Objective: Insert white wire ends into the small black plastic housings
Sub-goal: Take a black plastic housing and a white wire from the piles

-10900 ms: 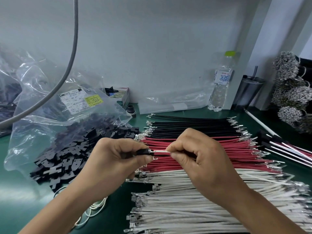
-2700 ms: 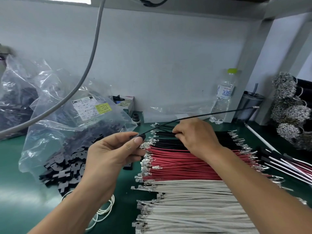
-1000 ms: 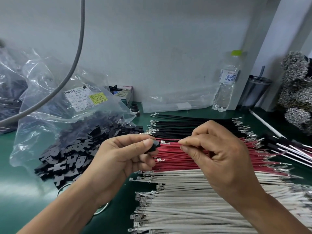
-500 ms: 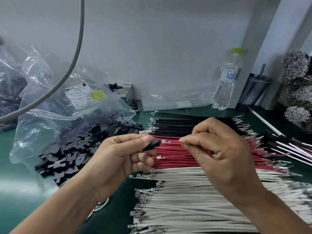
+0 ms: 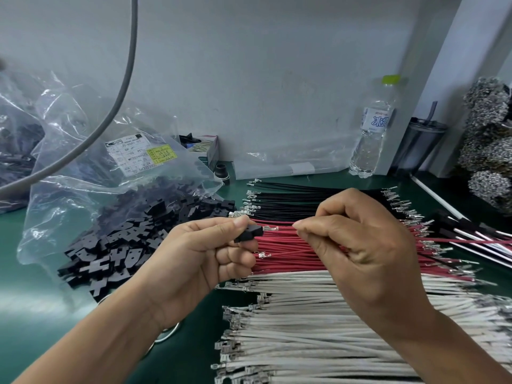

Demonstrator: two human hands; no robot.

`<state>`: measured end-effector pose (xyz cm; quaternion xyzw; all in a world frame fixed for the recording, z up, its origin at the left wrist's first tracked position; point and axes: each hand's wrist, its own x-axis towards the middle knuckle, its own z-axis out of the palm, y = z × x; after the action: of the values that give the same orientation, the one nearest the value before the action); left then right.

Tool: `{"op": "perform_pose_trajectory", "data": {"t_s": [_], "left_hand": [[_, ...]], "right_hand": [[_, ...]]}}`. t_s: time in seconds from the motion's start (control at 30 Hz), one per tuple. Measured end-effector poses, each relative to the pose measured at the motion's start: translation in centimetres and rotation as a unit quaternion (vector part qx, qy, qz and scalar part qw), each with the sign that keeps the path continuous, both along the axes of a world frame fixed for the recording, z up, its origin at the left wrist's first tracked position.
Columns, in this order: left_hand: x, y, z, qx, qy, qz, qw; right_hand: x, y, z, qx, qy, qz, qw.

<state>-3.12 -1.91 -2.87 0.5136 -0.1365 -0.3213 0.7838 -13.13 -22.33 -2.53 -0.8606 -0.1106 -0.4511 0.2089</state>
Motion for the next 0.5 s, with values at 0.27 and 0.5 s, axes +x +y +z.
{"op": "perform_pose_trajectory", "data": {"t_s": [0.27,0.5], "left_hand": [[0.05,0.02,0.02,-0.002,-0.005,-0.003,1.0],[0.11,-0.04,-0.51,0.01,0.001,-0.01,1.0]], "right_hand": [[-0.06,0.34,0.16,-0.068,0.001,-0.04,0.997],[-0.08,0.2,0.22,-0.11,0.016,-0.034,0.993]]}}
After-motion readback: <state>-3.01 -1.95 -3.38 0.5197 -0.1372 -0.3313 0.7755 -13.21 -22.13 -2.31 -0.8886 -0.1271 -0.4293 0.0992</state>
